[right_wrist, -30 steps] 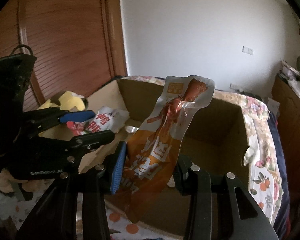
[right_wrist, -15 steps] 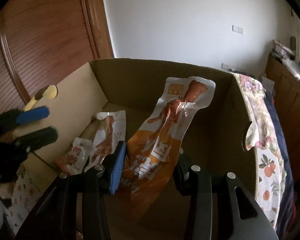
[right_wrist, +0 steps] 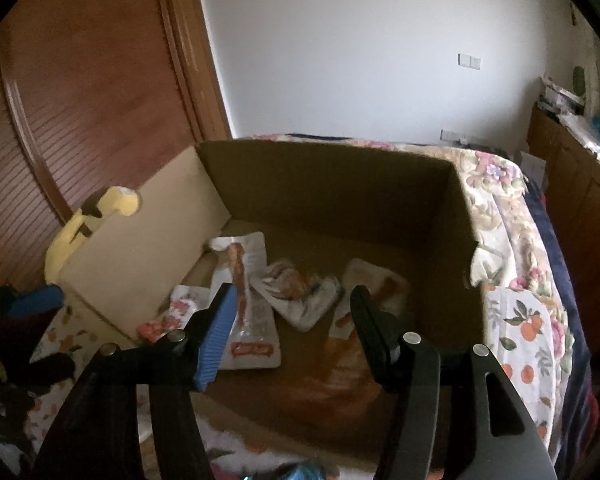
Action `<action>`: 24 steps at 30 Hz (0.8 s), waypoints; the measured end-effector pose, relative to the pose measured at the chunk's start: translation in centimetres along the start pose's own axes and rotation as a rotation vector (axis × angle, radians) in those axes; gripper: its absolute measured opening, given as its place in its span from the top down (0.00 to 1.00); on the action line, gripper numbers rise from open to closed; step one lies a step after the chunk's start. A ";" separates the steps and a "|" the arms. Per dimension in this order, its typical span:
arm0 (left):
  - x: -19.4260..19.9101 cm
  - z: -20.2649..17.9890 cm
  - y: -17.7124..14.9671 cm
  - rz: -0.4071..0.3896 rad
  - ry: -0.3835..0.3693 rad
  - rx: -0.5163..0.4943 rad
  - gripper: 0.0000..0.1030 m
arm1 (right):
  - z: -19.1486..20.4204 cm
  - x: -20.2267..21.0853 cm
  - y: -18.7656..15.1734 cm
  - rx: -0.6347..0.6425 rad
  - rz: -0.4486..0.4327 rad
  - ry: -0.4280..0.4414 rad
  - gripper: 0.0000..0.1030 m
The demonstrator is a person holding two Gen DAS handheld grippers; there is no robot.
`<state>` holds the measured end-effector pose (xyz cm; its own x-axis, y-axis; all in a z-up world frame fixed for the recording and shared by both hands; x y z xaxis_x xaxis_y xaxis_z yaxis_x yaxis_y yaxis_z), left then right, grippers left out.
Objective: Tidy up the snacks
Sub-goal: 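Carry both packets over the cardboard box and release them inside, then move the left tool to the clear grain-bar tray while the right tool reaches the white packet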
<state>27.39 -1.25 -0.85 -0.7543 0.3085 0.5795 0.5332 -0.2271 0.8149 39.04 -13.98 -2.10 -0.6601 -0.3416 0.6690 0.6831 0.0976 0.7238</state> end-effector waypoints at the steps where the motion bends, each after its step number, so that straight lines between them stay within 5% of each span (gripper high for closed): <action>1: 0.3 -0.1 0.0 -0.004 0.004 -0.001 0.35 | 0.2 0.7 0.0 0.003 -0.009 -0.002 0.41; 12: 4.3 -1.0 -0.9 -0.060 0.022 0.016 0.34 | 0.6 9.2 -4.3 -0.010 -0.070 0.029 0.38; 24: 5.0 -3.5 -4.9 -0.039 0.009 -0.018 0.34 | 0.3 13.3 -12.1 -0.010 -0.091 -0.042 0.33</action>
<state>19.65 -1.87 -1.95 -0.7782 0.3089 0.5468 0.4959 -0.2320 0.8368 21.90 -19.42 -1.87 -0.7321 -0.3088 0.6072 0.6226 0.0585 0.7804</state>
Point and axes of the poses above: each gripper's, at about its wrist camera, not at the fingertips, and x roughly against the way its jaws point, z to its left, y to its top, the point moved 5 cm from there along -x, roughly the way its jaws point, and after that the axes turned 5 degrees about -x, right-handed, at the moved point
